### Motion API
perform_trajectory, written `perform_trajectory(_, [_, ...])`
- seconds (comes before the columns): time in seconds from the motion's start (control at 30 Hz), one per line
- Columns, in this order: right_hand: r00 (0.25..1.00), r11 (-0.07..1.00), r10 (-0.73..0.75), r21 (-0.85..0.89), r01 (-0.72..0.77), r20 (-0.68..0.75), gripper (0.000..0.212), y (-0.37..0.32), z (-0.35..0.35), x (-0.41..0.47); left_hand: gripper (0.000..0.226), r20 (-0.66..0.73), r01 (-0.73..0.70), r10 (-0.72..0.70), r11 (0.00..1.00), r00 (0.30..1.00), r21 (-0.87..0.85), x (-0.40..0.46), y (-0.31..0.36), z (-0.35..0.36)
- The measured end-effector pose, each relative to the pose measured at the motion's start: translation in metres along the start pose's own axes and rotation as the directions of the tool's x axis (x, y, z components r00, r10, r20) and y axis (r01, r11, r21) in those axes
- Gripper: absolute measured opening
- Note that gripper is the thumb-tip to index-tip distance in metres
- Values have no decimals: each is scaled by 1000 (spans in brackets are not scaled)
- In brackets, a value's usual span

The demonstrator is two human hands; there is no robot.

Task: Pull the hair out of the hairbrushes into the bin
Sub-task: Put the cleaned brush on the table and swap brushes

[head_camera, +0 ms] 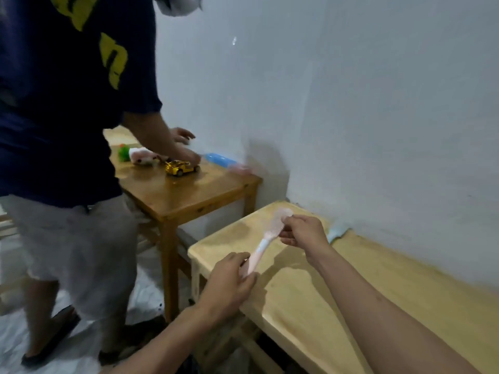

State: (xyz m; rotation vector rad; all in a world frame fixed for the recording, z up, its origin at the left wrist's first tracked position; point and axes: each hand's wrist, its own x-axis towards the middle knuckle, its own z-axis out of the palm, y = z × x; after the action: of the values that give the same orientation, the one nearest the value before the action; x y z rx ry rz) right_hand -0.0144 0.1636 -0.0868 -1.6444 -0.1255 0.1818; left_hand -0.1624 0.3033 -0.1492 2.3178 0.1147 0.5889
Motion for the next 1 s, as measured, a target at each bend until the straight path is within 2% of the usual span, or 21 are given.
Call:
perform_trajectory(0.13, [980, 996, 48, -64, -62, -196, 19, 10, -65, 30, 26, 105, -81, 82, 997, 991, -9, 27, 30, 54])
perform_trajectory(0.2, [958, 991, 74, -89, -102, -276, 17, 17, -94, 44, 25, 147, -86, 86, 996, 985, -5, 40, 44, 78])
perform_trajectory(0.33, [929, 985, 97, -98, -141, -358, 19, 28, -141, 73, 24, 225, -96, 84, 994, 971, 43, 65, 71, 122])
perform_trajectory(0.4, [914, 978, 97, -133, -161, -393, 20, 32, -159, 86, 23, 281, -115, 114, 993, 953, -14, 76, 81, 145])
perform_trajectory(0.5, [888, 958, 99, -199, -208, -449, 21, 37, -178, 102, 21, 292, -105, 66, 987, 954, 120, 91, 96, 164])
perform_trajectory(0.67, [865, 906, 136, -292, -306, -483, 24, 43, -189, 116, 24, 313, -127, 54, 968, 948, 215, 105, 102, 190])
perform_trajectory(1.0, [854, 888, 131, -324, -327, -504, 25, 55, -193, 132, 15, 256, -152, 108, 976, 961, 159, 109, 94, 200])
